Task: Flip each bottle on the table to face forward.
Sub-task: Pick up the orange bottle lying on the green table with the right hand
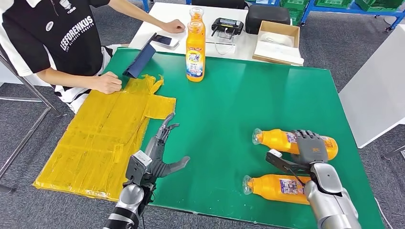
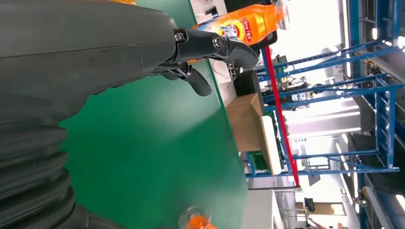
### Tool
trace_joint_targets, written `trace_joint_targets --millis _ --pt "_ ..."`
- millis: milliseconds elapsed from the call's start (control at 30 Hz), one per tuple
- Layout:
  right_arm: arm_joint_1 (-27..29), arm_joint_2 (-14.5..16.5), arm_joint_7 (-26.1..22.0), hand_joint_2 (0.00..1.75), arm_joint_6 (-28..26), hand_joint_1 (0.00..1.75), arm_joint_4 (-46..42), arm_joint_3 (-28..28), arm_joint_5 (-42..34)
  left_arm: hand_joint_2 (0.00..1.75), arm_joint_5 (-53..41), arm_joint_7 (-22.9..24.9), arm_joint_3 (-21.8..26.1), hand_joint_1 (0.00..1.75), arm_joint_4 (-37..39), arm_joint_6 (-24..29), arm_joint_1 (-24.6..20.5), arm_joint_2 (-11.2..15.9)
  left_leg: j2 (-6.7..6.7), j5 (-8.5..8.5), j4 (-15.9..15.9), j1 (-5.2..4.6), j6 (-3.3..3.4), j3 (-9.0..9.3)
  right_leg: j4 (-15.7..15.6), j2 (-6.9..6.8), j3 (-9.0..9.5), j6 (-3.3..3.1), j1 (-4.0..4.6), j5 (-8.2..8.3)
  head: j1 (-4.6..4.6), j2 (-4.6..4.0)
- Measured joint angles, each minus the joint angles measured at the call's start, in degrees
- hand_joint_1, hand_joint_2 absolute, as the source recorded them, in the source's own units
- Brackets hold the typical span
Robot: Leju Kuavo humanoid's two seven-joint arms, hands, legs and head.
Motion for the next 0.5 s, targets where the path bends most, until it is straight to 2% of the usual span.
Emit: trace_joint_targets --millis 300,500 --pt "7.03 5.26 -3.07 1.75 -10.62 1.75 -16.32 -4.53 -4.49 1.75 -1.24 1.16 -1.21 0.0 -2.75 0.04 1.57 -0.54 -0.2 0.03 0.0 -0.01 0.02 -0.45 0.03 -0.18 -0.37 0.01 0.0 -0.03 0.01 -0.01" --pt "12.4 11.92 -13.55 1.75 -12.68 1.75 -31.94 -9.62 -12.61 1.75 -1.35 2.43 -2.48 0.0 -3.94 0.07 1.91 -0.82 -0.25 -0.02 0.0 0.0 -0.03 -0.6 0.03 -0.21 -0.54 0.02 0.0 -0.12 -0.01 0.0"
